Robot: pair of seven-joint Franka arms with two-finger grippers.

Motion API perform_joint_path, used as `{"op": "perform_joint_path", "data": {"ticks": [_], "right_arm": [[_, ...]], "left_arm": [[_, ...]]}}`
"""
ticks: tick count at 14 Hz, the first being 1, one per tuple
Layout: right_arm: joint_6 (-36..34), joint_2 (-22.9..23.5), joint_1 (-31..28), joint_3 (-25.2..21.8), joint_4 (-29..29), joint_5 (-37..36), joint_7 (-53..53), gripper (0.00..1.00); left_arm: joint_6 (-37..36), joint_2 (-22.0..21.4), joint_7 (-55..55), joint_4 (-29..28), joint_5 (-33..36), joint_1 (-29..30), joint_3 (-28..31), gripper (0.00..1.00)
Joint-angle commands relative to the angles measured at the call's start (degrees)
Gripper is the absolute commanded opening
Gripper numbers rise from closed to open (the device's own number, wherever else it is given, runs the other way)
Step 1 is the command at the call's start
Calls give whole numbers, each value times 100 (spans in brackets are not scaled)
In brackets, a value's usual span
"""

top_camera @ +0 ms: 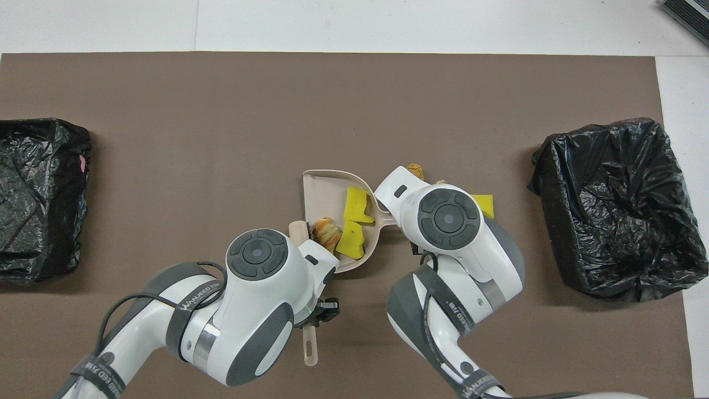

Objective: Sweep and dump trash in bin

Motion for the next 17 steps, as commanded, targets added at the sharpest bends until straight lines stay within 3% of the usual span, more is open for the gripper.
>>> {"op": "perform_joint_path", "data": {"ticks": [1,5,8,10,14,17], "right_arm": [[-493,-66,-438,53,367,399,-477,0],[-1267,-101,-1141,45,886,497,-1250,0],[-1540,-294,-1712,9,1009,497,-1804,0],[-1768,-338,-2125,-26,1185,488,-2199,0],[-2164,-347,-3004,-26,1449,418,-3008,0],[-2226,-400,-3462,-52,1555,243,-4017,0]], "left_arm": [[-399,-308,-367,-177,193,-186,2,0],[-58,-1027,-524,-1151,193,-739,-7,0],[741,-1635,-919,-2048,185,-1345,-51,0],[830,-1575,-982,-2067,167,-1504,-69,0],[1734,-1451,-1237,-2331,-52,-1997,-69,0],[2043,-1101,-1255,-2340,-185,-2041,-69,0]]}}
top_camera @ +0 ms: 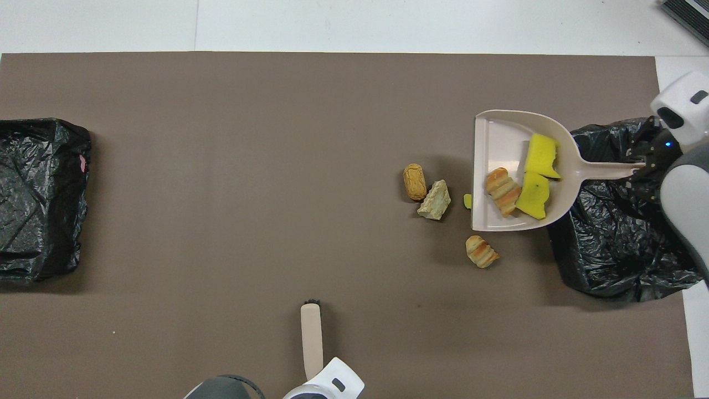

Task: Sweep and dump trash in bin
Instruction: 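Carry the dustpan to the black bag and tip it with the right gripper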

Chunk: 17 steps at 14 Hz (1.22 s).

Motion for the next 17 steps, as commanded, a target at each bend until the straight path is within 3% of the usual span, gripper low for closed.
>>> {"op": "perform_joint_path", "data": {"ticks": [1,3,7,8,12,13,14,17], "right_arm": [[-150,-76,-399,38,103,-290,-829,0],[-115,-129,-690,46,103,-798,-1085,0],[70,-252,-657,90,94,-2467,-955,0],[70,-278,-621,116,86,-2828,-858,0],[333,-418,-340,152,-133,-4138,-717,0],[386,-506,-322,161,-273,-4454,-552,0],[448,-611,-322,178,-431,-4675,-385,0],[659,-885,-235,187,-863,-5107,-199,0]], "left_arm": [[293,215,-84,-90,-76,-176,85,0],[328,250,-84,-116,-76,-185,85,0],[522,646,-163,-90,-76,-290,94,0],[435,655,-111,-46,-76,-230,94,6],[-645,628,284,612,-76,270,155,9],[-787,637,372,744,-76,359,155,16],[-771,646,416,763,-76,421,155,43],[-814,620,557,772,-67,448,164,65]]}}
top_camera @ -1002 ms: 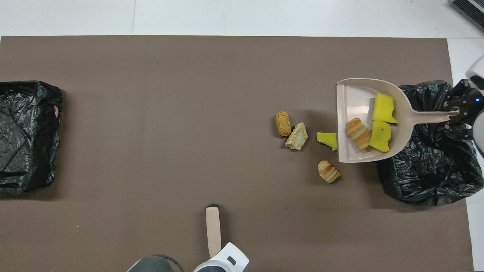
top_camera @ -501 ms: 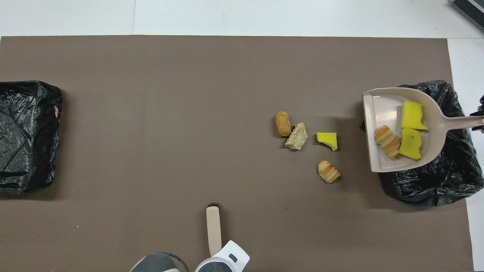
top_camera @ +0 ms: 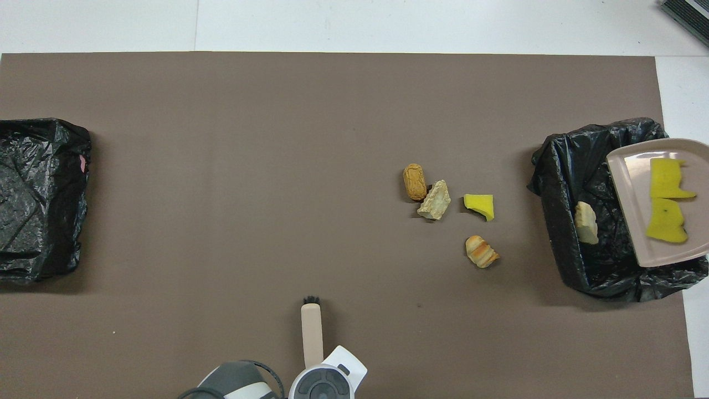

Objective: Sweep and dump trash in bin

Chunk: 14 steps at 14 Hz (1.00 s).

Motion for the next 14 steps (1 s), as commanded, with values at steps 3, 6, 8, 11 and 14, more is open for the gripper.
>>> {"op": "perform_joint_path", "data": {"ticks": [3,6,8,11,14], "right_arm": [[116,-354,23,43,-401,-441,190,0],[99,-346,32,43,-278,-442,138,0],[-58,-381,41,60,-234,-319,137,0],[-480,-354,23,201,56,329,155,0],[-657,-354,32,210,92,900,164,0]], "left_arm": [[-259,78,206,439,49,280,-23,100],[-548,61,662,1062,391,797,-14,100],[-1030,17,1442,1782,550,1288,21,100],[-1716,175,2217,2942,1014,2063,21,100],[-1938,263,2832,3629,1376,2660,29,100]]}}
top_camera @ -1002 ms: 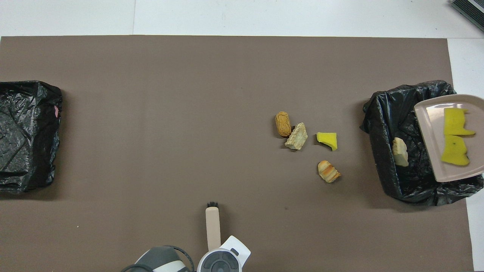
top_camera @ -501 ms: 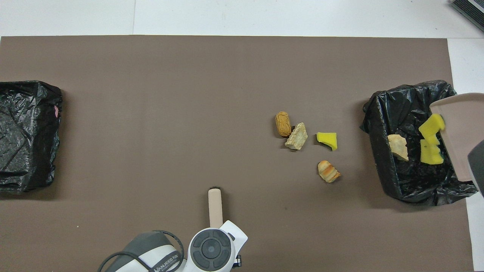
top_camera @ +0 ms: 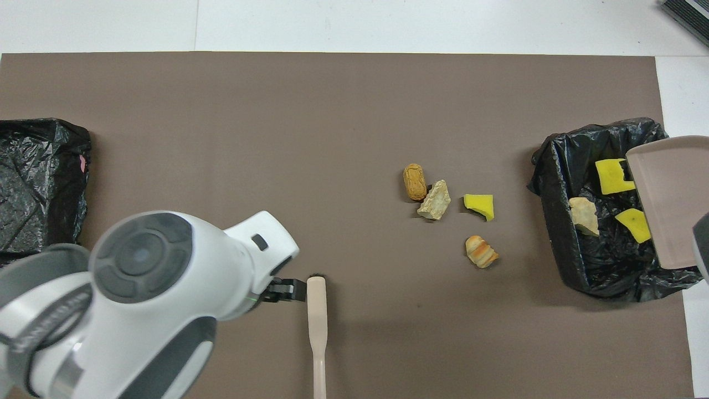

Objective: Sweep and dump trash in bin

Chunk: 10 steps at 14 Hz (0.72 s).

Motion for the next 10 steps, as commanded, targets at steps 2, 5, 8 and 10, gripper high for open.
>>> {"op": "perform_joint_path", "data": {"ticks": [2,5,8,10], "right_arm": [[-172,-36,-84,39,42,1083,54,0],[-163,-63,-76,30,-20,2052,132,0],[-154,-106,-23,48,-107,2772,701,0],[-172,-177,248,57,-213,2968,1622,0]], "left_arm": [[-461,244,785,985,193,810,-77,100],[-1023,262,2022,1540,219,1575,-69,100],[-1139,349,2833,1927,534,1963,-69,100],[-1174,612,2932,2365,834,1990,-25,100]]}}
